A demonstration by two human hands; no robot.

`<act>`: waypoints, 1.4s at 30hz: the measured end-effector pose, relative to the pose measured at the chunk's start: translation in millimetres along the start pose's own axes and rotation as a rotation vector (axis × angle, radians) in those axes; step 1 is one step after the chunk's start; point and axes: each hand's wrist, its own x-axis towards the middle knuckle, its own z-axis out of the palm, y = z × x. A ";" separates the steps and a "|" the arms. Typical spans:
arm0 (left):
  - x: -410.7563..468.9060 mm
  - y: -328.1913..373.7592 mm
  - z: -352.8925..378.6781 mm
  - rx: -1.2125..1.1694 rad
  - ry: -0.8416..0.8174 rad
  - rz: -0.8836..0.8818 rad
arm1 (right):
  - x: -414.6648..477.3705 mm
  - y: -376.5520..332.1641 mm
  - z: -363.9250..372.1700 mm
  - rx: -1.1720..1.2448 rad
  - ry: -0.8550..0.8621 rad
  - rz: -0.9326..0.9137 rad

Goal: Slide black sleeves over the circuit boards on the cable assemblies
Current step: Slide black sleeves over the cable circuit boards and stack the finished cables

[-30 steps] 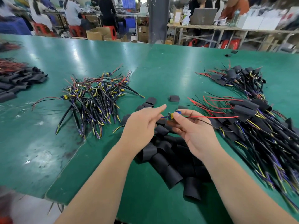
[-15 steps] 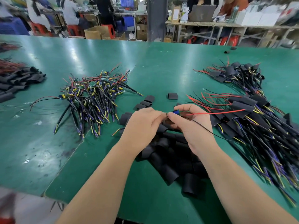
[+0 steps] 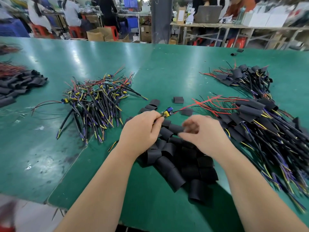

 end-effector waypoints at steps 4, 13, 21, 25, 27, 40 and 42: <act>2.1 -9.2 -4.5 -0.036 0.029 -0.028 | -6.6 0.7 -5.1 -0.195 -0.207 -0.030; 1.0 -10.0 -3.2 0.013 0.126 -0.059 | -3.2 -5.8 13.9 -0.281 -0.192 -0.098; 0.9 -11.1 -2.8 0.019 0.152 -0.048 | -2.3 -9.7 22.3 -0.199 -0.154 -0.116; 1.1 -10.7 -3.4 0.023 0.178 -0.049 | 0.1 -6.5 20.8 -0.227 -0.133 -0.160; 1.3 -10.6 -3.5 0.029 0.177 -0.056 | 1.0 -7.1 23.6 -0.272 -0.187 -0.157; 1.6 -10.5 -4.2 -0.022 0.294 -0.077 | 2.4 -10.3 19.0 0.229 0.165 0.027; 2.2 -10.8 -5.8 -0.075 0.337 -0.081 | 3.4 -10.6 12.4 0.641 0.208 0.182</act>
